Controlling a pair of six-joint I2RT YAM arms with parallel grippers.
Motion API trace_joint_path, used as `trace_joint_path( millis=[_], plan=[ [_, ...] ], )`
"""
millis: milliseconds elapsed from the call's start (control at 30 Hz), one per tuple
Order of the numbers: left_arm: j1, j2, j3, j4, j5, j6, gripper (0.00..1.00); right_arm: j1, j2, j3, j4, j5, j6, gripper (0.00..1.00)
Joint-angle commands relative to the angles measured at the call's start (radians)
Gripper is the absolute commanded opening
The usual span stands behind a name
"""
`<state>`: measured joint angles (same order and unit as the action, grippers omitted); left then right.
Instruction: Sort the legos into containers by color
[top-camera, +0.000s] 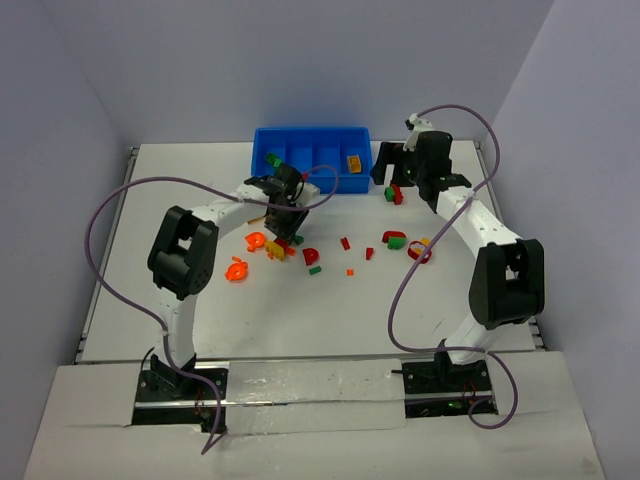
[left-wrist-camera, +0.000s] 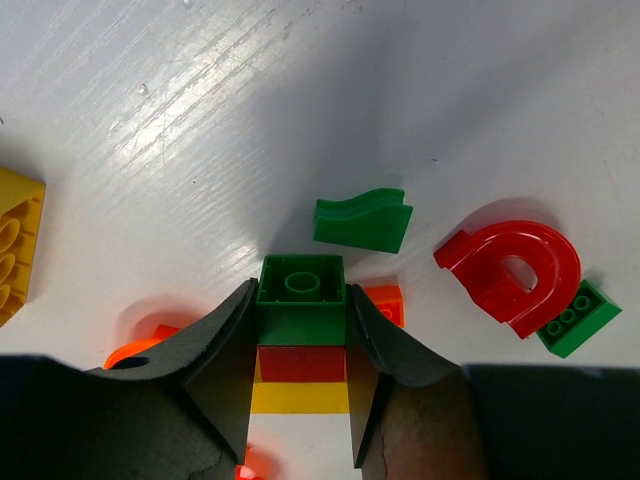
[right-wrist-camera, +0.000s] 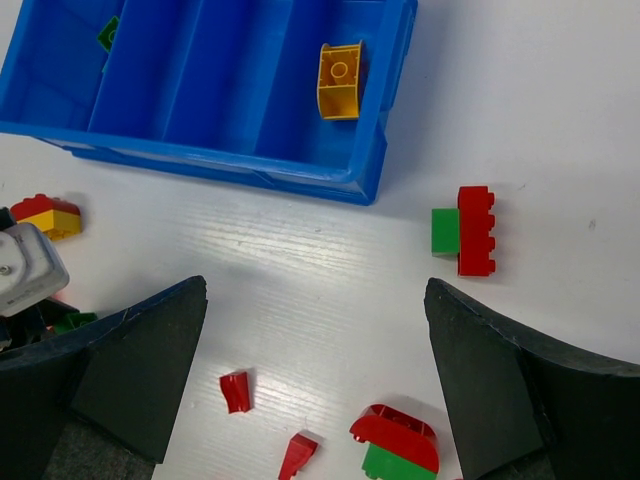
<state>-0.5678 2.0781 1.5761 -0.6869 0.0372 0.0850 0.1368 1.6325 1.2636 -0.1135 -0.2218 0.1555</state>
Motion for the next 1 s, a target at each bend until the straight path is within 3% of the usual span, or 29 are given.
trace_joint_path(
  millis=[0,67,100,300,533,733,967],
  plan=[
    [-0.005,-0.062,0.073,-0.023,0.032,-0.013,0.22,-0.008,-0.060,0.009,0.015,-0.032,0.016,0.96],
    [-0.004,-0.106,0.077,-0.017,0.050,-0.021,0.13,-0.008,-0.063,0.010,0.001,-0.045,0.026,0.96],
    [-0.004,-0.137,0.078,-0.011,0.062,-0.032,0.00,-0.006,-0.069,0.007,-0.005,-0.063,0.040,0.96],
    [-0.003,-0.278,0.044,0.065,0.042,-0.171,0.00,0.006,-0.116,-0.045,0.035,-0.201,0.147,0.96],
    [-0.007,-0.386,0.001,0.119,-0.164,-0.450,0.00,0.094,-0.140,-0.056,0.047,-0.319,0.293,0.93],
    [-0.027,-0.451,-0.023,0.183,-0.194,-0.540,0.00,0.242,-0.111,-0.020,0.063,-0.359,0.358,0.93],
    [-0.043,-0.457,0.004,0.184,-0.157,-0.590,0.00,0.320,-0.037,0.020,0.092,-0.353,0.383,0.93]
  ],
)
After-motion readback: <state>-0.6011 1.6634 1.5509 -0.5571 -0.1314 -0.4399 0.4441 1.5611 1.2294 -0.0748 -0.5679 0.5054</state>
